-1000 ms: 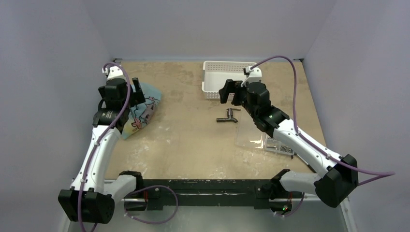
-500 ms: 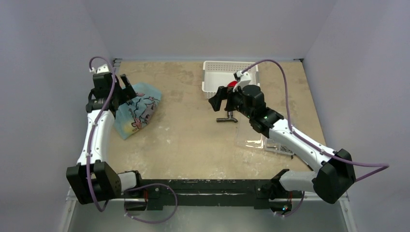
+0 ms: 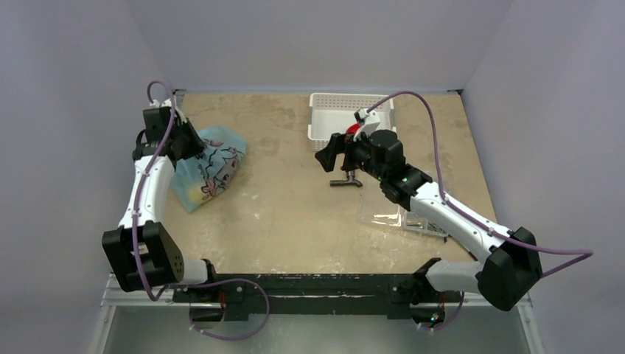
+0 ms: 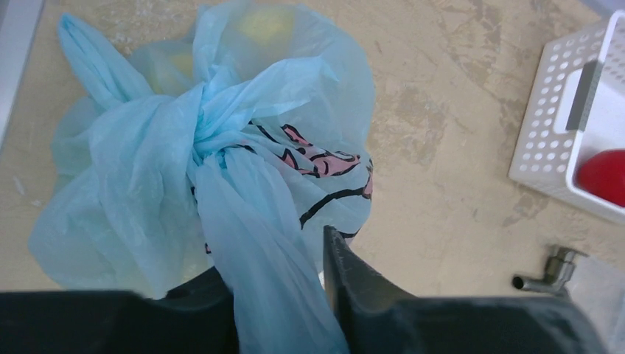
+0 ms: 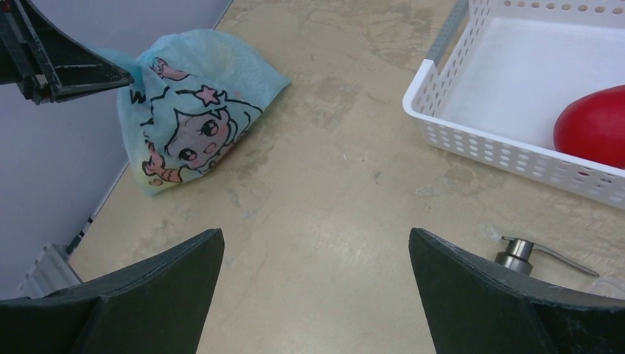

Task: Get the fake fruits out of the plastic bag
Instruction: Move the plastic bag to the center of the board.

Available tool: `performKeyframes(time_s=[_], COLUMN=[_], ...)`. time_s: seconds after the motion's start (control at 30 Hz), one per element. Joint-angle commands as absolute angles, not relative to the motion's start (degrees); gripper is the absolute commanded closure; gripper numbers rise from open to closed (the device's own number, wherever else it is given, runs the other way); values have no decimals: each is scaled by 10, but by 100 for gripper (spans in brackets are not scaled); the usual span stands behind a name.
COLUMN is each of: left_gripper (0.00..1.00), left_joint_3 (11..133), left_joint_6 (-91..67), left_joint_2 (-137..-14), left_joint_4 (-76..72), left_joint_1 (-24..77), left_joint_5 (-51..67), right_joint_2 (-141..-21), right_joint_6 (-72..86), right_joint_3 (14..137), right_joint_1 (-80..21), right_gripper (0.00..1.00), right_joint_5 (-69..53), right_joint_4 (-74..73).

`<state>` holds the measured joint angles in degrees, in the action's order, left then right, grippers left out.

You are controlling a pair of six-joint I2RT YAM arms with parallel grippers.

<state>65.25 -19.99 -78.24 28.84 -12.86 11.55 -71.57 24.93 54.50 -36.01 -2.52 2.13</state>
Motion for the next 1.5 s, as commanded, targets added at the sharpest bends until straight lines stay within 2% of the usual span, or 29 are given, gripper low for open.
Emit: performKeyframes(time_s=[0.0,0.1,0.23,0.53,0.83,0.87,0.9,0.97,1.0,1.1,1.33,1.47], left_gripper=[99,100,100,100,100,88,48,21,12,0,0,0], left_joint_3=[690,691,680,674,674,681,683,674,671,663,603,581], left_joint_6=[-170,-155,-131,-4,45,44,41,41,43,50,19,6], left_joint_2=[-764,-754,-732,-696,-697,-700,-694,-673,-662,-612,-467,-429], left_joint_4=[293,305,304,352,372,379,378,366,363,354,248,216], left_joint_1=[-86,-39,40,283,364,364,364,364,364,363,319,292], left_joint_5=[118,122,203,187,256,268,290,302,304,297,237,95], right_joint_2=[-715,-717,-713,-717,-718,-718,-721,-724,-725,-734,-833,-878], right_joint_6=[254,255,256,235,259,261,264,263,264,273,382,406], right_joint_3=[559,558,541,544,522,519,523,529,528,523,587,623], right_joint_1=[-363,-362,-363,-363,-362,-362,-361,-362,-362,-362,-388,-414], right_gripper=[1,1,1,1,1,1,1,1,1,1,1,1], right_joint_5=[-46,-51,-57,-57,-64,-63,-62,-66,-72,-84,-120,-113], right_joint_4=[25,21,25,1,21,26,22,17,22,46,112,116])
